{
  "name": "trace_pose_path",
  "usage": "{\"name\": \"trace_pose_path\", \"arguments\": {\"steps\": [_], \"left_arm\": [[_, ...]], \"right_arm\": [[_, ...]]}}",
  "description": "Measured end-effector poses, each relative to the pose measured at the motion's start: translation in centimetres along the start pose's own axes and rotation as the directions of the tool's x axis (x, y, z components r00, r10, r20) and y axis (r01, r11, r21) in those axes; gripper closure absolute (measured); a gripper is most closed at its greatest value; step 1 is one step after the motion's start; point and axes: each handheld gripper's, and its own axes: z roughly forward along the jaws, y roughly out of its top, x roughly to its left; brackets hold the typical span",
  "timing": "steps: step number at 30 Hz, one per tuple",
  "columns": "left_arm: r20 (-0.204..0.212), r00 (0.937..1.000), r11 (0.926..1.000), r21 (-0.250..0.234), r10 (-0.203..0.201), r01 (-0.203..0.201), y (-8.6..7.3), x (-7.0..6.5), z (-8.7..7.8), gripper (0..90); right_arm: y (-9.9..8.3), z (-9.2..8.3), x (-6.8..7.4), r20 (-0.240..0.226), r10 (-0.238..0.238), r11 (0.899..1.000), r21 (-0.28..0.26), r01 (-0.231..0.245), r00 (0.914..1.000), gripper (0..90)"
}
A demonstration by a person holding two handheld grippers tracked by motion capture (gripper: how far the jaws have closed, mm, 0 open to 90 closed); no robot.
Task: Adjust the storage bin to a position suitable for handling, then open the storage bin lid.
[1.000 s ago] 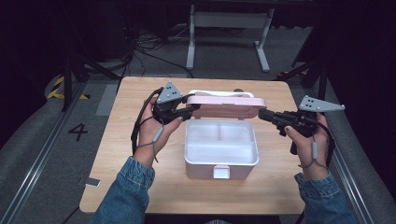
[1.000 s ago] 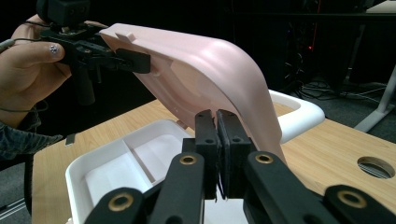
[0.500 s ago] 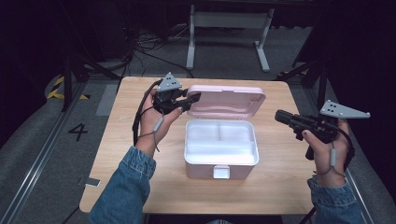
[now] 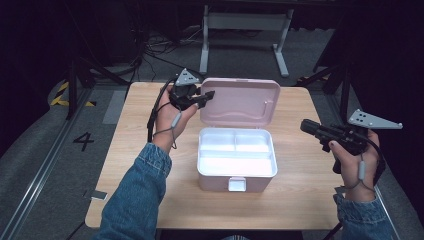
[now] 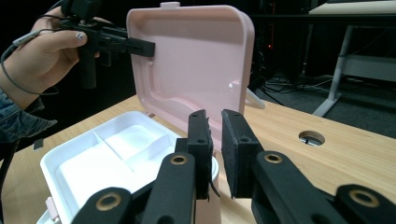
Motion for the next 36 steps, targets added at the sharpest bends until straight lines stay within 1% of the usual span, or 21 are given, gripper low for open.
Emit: {"name": "trace_pose_path", "arguments": {"steps": [1,2,3,6,7,10,11,14,17,19,22,26,31,34,36], "left_arm": [[-0.001,1.0000,1.0000,0.000,0.000,0.000,0.0,0.1,0.2,67.5],[-0.006,1.0000,0.9999,0.011,-0.004,0.005,0.1,0.3,0.4,67.4],[-0.010,0.9999,0.9999,0.009,-0.007,0.007,0.1,0.4,0.7,66.9],[-0.008,0.9993,0.9990,0.026,-0.037,0.037,0.1,0.9,1.2,66.6],[-0.011,0.9992,0.9988,0.028,-0.039,0.039,0.1,1.2,1.5,66.2],[-0.019,0.9989,0.9985,0.031,-0.044,0.044,0.1,1.4,1.8,66.9],[-0.027,0.9985,0.9978,0.045,-0.047,0.048,0.1,1.5,1.8,66.9],[-0.049,0.9977,0.9972,0.056,-0.048,0.050,-0.1,2.0,2.2,69.5],[-0.055,0.9970,0.9964,0.062,-0.054,0.058,-0.2,2.4,2.4,71.5],[-0.058,0.9961,0.9952,0.068,-0.067,0.071,-0.5,2.7,2.9,72.1],[-0.063,0.9959,0.9945,0.077,-0.065,0.070,-0.6,2.9,3.2,72.0],[-0.068,0.9940,0.9914,0.094,-0.085,0.092,-0.9,3.2,3.7,71.5],[-0.072,0.9931,0.9896,0.104,-0.092,0.099,-1.3,3.5,4.3,70.7],[-0.066,0.9913,0.9857,0.117,-0.114,0.121,-1.4,3.7,4.6,70.5],[-0.064,0.9898,0.9833,0.123,-0.127,0.134,-1.5,3.8,4.7,70.3]], "right_arm": [[0.0,0.0,0.0,0.000,0.000,1.000,0.000,0.000,1.0000,81.6],[0.0,0.0,0.0,0.002,-0.002,1.000,0.002,0.002,1.0000,81.3],[-0.1,0.0,-0.1,0.003,0.001,1.000,0.002,-0.001,1.0000,81.0],[-0.1,-0.1,-0.2,0.005,0.002,1.000,0.002,-0.002,1.0000,80.9],[-0.1,-0.1,-0.2,0.008,0.005,1.000,0.004,-0.005,1.0000,80.7],[-0.1,-0.2,-0.3,0.009,0.009,1.000,0.002,-0.009,0.9999,80.4],[-0.1,-0.2,-0.4,0.010,0.011,1.000,0.004,-0.011,0.9999,80.4],[-0.3,-0.1,-0.6,0.008,0.016,1.000,0.005,-0.016,0.9998,80.1],[-0.3,0.0,-0.6,0.009,0.014,1.000,0.008,-0.014,0.9999,80.0],[-0.4,0.1,-0.7,0.010,0.020,1.000,0.009,-0.020,0.9998,79.9],[-0.4,0.1,-0.7,0.010,0.021,1.000,0.016,-0.021,0.9997,79.9],[-0.5,0.3,-0.8,0.008,0.020,1.000,0.014,-0.020,0.9998,79.6],[-0.5,0.3,-0.8,0.007,0.024,0.999,0.021,-0.025,0.9997,79.5],[-0.6,0.3,-0.9,0.006,0.022,0.999,0.024,-0.022,0.9997,79.3],[-0.6,0.3,-0.9,0.006,0.029,0.999,0.026,-0.029,0.9996,79.3]]}}
